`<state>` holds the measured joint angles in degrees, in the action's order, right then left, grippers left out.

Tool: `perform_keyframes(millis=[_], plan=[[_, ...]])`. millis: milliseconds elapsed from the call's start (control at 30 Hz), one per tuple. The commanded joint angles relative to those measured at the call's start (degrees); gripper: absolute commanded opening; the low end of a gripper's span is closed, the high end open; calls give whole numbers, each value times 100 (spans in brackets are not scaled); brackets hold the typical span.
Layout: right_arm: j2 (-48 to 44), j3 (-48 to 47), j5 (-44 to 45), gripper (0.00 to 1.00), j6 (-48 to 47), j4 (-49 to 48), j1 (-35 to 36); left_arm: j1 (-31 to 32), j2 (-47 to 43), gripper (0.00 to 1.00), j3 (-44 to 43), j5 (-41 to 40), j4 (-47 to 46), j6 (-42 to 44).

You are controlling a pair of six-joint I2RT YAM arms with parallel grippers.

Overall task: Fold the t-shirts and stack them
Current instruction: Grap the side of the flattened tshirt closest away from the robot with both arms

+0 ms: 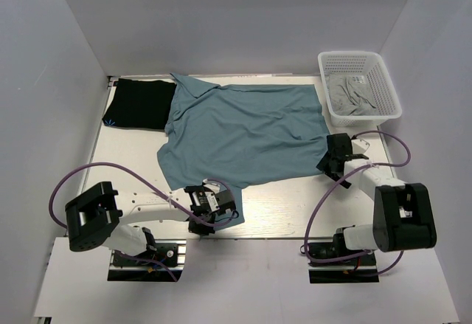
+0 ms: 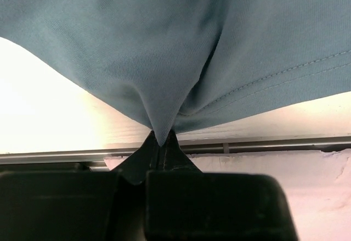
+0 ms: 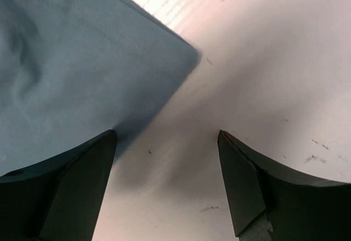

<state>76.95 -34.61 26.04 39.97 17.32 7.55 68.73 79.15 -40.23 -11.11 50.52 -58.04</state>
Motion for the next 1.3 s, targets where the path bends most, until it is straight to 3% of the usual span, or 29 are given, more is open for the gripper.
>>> perform_keyframes(millis=[0,200,500,600,633,700,867,1100,1267], plan=[[267,-248,-90,79,161,-519,-122,-17,-198,0,-99,74,-15,56],[575,-178,-424,79,187,-1037,-281,-17,-251,0,-99,145,-130,109],[944,-344,-732,76,371,-1029,-527,-17,-199,0,-99,197,-78,109],[997,-336,-873,46,354,-1038,-527,-17,-199,0,-152,197,-16,109],[972,-327,-899,19,345,-1012,-535,-17,-199,0,-152,197,45,57],[736,-257,-925,0,354,-846,-535,-17,-251,0,-152,197,45,56],[-91,94,-795,0,477,-187,-527,105,-471,0,-205,636,98,56],[-1899,218,-460,0,503,1633,-527,158,-971,0,-82,2023,177,118],[-2438,244,-12,0,521,2372,-527,158,-1402,0,-3,2245,493,249]])
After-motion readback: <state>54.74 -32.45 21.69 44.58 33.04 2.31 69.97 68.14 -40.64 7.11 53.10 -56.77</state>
